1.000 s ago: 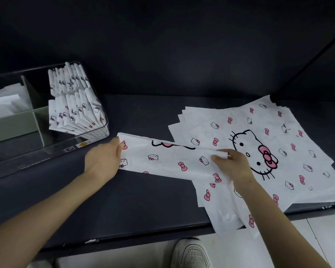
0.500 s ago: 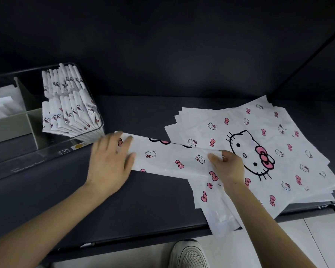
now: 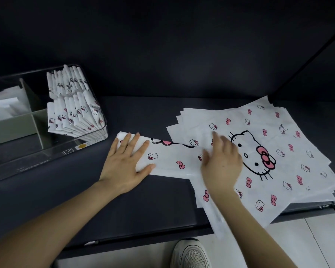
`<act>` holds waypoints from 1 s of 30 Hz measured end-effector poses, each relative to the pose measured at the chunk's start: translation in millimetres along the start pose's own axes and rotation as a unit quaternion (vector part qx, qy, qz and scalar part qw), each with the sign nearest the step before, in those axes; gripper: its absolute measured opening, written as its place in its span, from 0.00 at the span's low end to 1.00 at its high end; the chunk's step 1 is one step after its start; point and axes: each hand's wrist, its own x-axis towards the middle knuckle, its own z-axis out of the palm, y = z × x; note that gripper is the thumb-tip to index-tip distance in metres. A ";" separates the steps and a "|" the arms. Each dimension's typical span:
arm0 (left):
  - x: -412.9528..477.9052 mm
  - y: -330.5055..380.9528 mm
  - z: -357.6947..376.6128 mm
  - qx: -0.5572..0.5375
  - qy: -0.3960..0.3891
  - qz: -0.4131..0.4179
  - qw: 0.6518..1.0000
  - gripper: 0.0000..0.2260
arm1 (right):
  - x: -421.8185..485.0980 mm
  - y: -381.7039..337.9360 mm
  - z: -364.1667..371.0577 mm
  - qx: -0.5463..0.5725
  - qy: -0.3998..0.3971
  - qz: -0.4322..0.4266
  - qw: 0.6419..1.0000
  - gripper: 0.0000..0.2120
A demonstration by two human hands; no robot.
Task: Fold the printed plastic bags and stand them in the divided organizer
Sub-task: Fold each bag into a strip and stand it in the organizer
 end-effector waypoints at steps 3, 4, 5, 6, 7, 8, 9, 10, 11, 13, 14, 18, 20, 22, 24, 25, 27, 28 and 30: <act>0.0 1.1 -0.3 -0.003 -0.003 -0.004 1.000 0.35 | -19.6 -40.0 16.4 -0.007 -0.098 -0.170 0.980 0.24; 0.4 1.4 -0.2 -0.003 -0.003 -0.005 1.000 0.35 | -24.5 -51.3 20.2 0.000 -0.160 -0.198 0.967 0.25; 0.6 1.7 0.0 -0.005 -0.003 -0.006 1.000 0.35 | -28.4 -57.9 23.2 0.001 -0.208 -0.215 0.954 0.25; 1.1 1.9 0.2 -0.007 -0.003 -0.007 1.000 0.35 | -30.3 -59.0 24.8 -0.008 -0.246 -0.225 0.943 0.26; 1.0 1.7 0.6 -0.009 -0.003 -0.007 1.000 0.36 | -30.6 -53.7 25.7 -0.016 -0.276 -0.227 0.934 0.29; 0.7 1.5 1.2 -0.010 0.000 -0.008 1.000 0.36 | -30.1 -43.4 27.0 -0.017 -0.284 -0.225 0.932 0.32; 0.6 1.2 1.7 -0.010 0.004 -0.009 1.000 0.36 | -29.5 -31.0 26.8 -0.018 -0.286 -0.216 0.933 0.34; 0.4 1.1 2.1 -0.010 0.009 -0.009 1.000 0.37 | -30.2 -17.0 24.9 -0.020 -0.273 -0.202 0.940 0.34; 0.4 0.8 2.1 -0.012 0.014 -0.009 1.000 0.37 | -30.8 -2.2 22.7 -0.021 -0.255 -0.187 0.948 0.34; 0.1 0.6 1.9 -0.012 0.013 -0.010 1.000 0.37 | -33.0 23.3 16.9 -0.016 -0.248 -0.154 0.956 0.32; 0.0 0.8 1.7 -0.011 0.009 -0.008 1.000 0.37 | -33.3 33.4 14.2 -0.019 -0.259 -0.147 0.954 0.32; 0.3 1.5 1.3 -0.016 0.010 -0.009 1.000 0.37 | -29.7 44.6 3.6 -0.039 -0.283 -0.133 0.949 0.40; 0.7 1.5 1.9 -0.013 0.005 -0.009 1.000 0.38 | -24.7 37.5 -1.2 -0.056 -0.278 -0.112 0.952 0.44; 0.7 1.3 1.4 -0.012 0.002 -0.006 1.000 0.38 | -14.5 28.5 -3.3 -0.040 -0.233 -0.101 0.966 0.37; 0.4 1.2 0.4 -0.013 -0.001 -0.002 1.000 0.38 | -1.0 23.8 -1.4 -0.012 -0.175 -0.126 0.977 0.26; 0.3 0.7 0.5 -0.014 -0.004 0.000 1.000 0.38 | 7.0 24.2 1.3 0.000 -0.158 -0.135 0.978 0.23; 0.5 -0.9 1.0 -0.015 -0.006 0.006 1.000 0.38 | 21.0 24.3 -1.2 0.015 -0.207 -0.119 0.971 0.21; 1.2 -2.2 1.4 -0.014 -0.006 0.011 1.000 0.38 | 26.8 25.0 -5.1 0.026 -0.250 -0.100 0.963 0.22; 3.1 -5.8 1.2 -0.012 -0.009 0.030 0.999 0.39 | 37.5 28.8 -10.0 0.060 -0.316 -0.060 0.945 0.21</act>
